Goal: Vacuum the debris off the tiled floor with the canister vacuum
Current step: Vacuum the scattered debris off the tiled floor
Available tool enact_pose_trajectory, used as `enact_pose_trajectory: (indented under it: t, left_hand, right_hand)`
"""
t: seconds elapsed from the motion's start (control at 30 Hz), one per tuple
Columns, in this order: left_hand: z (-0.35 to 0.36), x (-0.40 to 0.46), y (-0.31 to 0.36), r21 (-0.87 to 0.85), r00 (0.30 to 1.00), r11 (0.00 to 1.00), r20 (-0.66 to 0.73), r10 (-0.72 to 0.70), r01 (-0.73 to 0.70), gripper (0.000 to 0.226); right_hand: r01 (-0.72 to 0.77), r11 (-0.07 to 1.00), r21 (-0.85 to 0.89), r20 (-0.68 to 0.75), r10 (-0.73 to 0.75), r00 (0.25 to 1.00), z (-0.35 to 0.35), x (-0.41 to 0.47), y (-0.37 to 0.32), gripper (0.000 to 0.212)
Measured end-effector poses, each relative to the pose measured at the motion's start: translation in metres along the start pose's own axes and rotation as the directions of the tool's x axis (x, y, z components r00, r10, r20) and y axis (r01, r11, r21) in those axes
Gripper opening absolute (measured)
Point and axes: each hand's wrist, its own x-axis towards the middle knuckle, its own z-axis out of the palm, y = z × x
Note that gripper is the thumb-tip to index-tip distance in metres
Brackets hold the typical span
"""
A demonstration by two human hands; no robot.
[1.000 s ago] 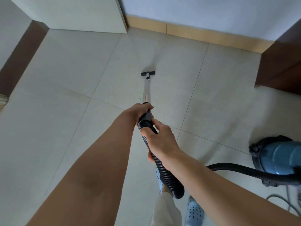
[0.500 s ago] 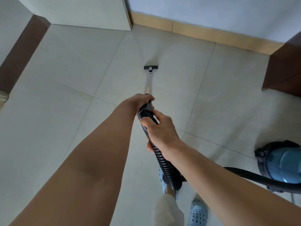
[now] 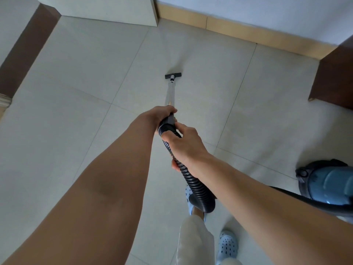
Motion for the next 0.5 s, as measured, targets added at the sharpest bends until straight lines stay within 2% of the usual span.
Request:
enact_pose_trajectory:
  t: [0.2,0.5]
  left_hand:
    - [0.024,-0.023,-0.034,-0.014,1.0,1.0,-0.002,-0.012,0.012,0.019]
    - [0.07,-0.063,-0.106,-0.067,0.999,0.997,0.012,-0.033,0.033,0.021]
  right_hand:
    - [-0.012,0.999,0.034,0.022,0.011,1.0,-0.012,-0.033,0.033,0.024]
    - [0.002,1.0,-0.025,0.021,-0.002,1.0,-0.027,-0.094,0.098,0.024]
